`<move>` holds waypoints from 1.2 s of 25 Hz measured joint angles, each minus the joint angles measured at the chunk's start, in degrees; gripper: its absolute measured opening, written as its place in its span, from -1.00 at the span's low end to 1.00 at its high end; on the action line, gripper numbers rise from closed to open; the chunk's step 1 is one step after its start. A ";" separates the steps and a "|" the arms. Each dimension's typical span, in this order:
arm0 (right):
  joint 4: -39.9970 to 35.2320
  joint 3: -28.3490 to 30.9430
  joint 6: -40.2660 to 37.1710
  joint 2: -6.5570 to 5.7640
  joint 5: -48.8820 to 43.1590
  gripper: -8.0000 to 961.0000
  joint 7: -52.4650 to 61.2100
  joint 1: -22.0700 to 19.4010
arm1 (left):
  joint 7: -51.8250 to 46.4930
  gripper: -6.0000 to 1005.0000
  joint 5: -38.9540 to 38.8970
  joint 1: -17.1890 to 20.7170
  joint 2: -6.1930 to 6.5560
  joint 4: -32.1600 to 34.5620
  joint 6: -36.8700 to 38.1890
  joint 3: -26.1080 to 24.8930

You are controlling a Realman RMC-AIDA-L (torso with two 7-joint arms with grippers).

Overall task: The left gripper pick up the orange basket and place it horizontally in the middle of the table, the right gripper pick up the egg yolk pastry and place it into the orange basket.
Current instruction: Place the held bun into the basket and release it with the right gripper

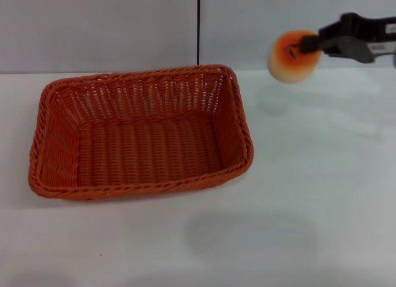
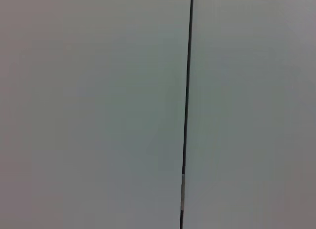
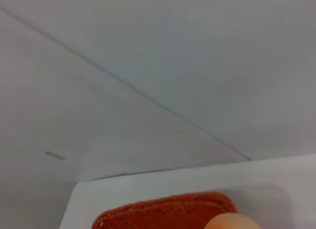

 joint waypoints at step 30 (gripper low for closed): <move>26.42 -21.45 -16.49 0.17 8.58 -0.87 -11.30 14.00 | -0.09 0.42 0.33 -0.08 0.18 0.35 0.01 0.11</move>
